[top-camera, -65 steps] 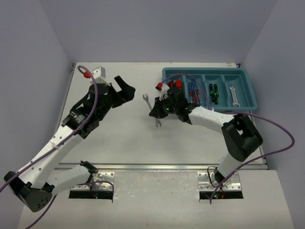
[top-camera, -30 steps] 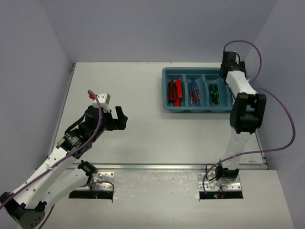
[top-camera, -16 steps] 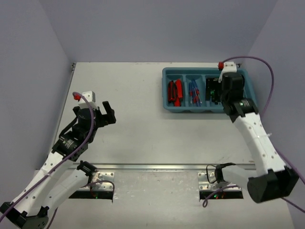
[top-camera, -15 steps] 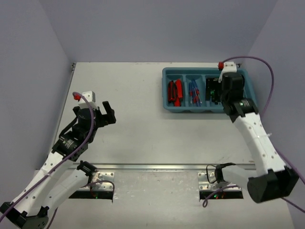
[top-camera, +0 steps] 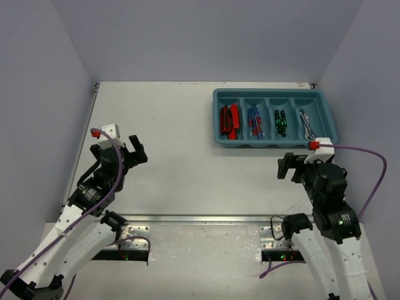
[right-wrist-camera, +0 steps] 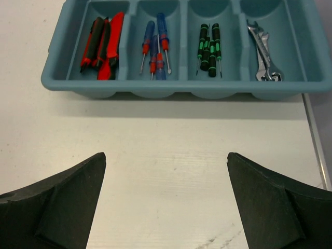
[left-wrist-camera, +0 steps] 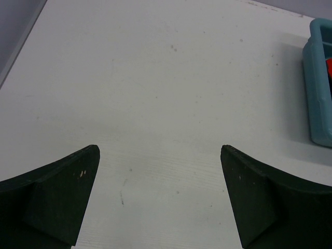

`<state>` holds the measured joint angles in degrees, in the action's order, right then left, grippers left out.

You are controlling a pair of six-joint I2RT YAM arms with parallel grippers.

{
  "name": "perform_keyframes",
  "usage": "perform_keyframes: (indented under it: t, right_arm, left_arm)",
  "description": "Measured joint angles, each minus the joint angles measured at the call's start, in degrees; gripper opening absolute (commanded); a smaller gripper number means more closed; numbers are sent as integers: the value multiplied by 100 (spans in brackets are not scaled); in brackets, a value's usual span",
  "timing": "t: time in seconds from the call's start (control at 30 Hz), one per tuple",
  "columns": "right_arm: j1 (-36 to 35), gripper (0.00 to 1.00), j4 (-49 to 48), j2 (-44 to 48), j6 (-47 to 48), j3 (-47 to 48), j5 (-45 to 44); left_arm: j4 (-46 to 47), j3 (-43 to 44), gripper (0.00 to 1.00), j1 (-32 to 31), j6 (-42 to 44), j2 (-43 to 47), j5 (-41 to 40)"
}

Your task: Sort the tools into containers

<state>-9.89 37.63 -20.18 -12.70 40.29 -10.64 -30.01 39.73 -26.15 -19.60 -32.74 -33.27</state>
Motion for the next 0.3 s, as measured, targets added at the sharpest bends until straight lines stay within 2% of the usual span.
perform_keyframes:
  t: [0.3]
  right_arm:
    - [0,99,35,193,-66,-218,186]
  left_arm:
    - [174,-226,100,0,92,326,31]
